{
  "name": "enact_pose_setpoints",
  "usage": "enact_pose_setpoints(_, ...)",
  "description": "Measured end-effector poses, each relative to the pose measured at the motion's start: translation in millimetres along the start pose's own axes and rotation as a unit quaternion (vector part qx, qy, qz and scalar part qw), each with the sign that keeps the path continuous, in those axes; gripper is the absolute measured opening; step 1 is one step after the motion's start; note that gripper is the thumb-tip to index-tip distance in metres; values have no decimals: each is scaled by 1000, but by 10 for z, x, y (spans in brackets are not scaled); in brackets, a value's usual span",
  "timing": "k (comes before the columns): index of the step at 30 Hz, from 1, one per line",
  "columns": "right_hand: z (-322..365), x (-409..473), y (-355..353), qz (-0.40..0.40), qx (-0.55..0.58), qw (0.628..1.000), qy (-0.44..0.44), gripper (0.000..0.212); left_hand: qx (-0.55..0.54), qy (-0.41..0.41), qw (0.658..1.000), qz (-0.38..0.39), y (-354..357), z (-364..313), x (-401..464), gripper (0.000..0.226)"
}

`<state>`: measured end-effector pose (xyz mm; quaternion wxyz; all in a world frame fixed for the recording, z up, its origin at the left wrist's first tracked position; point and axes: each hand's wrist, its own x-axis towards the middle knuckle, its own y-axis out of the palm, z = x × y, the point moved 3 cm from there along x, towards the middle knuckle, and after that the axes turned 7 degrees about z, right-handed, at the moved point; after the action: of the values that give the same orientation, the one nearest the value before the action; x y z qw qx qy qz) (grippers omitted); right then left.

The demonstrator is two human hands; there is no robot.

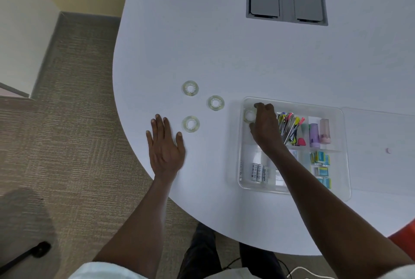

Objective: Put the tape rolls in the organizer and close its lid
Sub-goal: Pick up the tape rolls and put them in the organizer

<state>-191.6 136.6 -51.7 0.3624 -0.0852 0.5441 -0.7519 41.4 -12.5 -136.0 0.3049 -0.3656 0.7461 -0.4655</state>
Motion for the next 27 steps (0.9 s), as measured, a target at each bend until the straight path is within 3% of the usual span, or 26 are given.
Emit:
enact_pose_setpoints(5, 355, -163, -116, -122, 46, 987, -91, 39, 0, 2, 1000, -1, 6, -3, 1, 63)
enact_pose_setpoints(10, 804, -199, 142, 6, 5, 969, -247, 39, 5, 5, 1000, -11, 11, 8, 3, 62)
enact_pose_setpoints(17, 962, -55, 596, 170, -137, 928, -302, 76, 11, 9, 1000, -19, 18, 8, -8, 61)
enact_pose_setpoints(21, 1057, -29, 691, 184, -171, 907, -337, 55, 11, 5, 1000, -22, 13, 7, -7, 61)
enact_pose_setpoints(27, 1143, -108, 649, 119, -162, 918, -341, 33, 2, 2, 1000, -17, 4, -3, -8, 61)
